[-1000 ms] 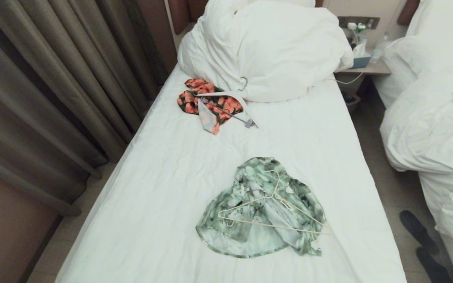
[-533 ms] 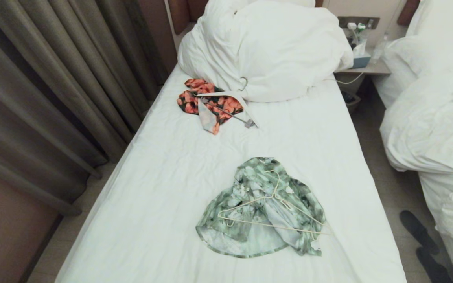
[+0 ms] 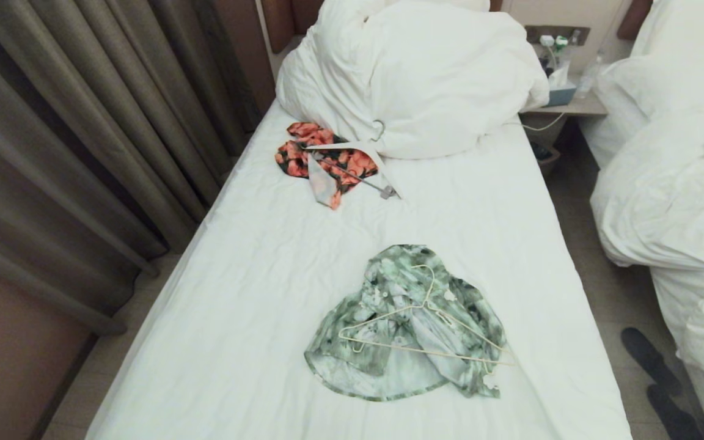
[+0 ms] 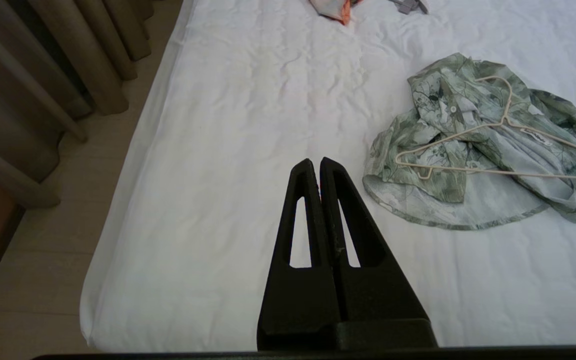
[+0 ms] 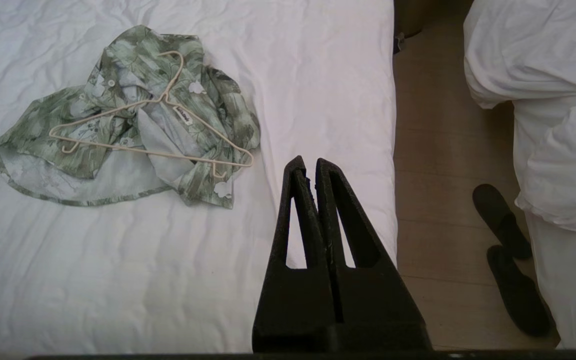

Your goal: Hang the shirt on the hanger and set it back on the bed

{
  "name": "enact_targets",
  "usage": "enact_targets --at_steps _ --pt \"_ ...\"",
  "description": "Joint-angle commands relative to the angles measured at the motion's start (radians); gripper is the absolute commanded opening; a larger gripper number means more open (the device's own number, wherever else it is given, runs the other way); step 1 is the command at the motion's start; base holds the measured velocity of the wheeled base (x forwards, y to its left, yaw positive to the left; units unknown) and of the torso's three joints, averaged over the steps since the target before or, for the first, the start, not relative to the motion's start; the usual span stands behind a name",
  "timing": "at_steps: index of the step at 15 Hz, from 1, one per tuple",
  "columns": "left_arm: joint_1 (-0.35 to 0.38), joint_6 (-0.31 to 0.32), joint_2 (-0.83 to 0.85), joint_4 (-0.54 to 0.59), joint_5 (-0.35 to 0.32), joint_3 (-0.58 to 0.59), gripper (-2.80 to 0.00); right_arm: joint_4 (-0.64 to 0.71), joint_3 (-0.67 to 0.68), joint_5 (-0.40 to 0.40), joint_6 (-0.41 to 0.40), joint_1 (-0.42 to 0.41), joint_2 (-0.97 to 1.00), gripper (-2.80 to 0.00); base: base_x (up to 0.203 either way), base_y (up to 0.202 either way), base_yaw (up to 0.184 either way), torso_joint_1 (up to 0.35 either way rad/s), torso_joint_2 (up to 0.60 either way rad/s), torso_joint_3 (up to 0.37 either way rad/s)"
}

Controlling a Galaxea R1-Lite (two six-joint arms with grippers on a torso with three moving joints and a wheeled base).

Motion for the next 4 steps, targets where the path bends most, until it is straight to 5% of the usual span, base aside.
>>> enact_targets --at_steps 1,4 --pt "0.0 0.0 0.003 -0.001 0.0 0.0 -2.8 0.001 0.0 0.001 0.0 0.0 0.002 -2.8 0.0 0.0 0.0 0.0 0.0 0.0" --pt "0.0 0.0 0.003 0.0 0.0 0.0 -2.8 -0.001 0.0 -0.002 0.011 0.0 0.002 -2.8 0.0 0.0 0.0 0.0 0.0 0.0"
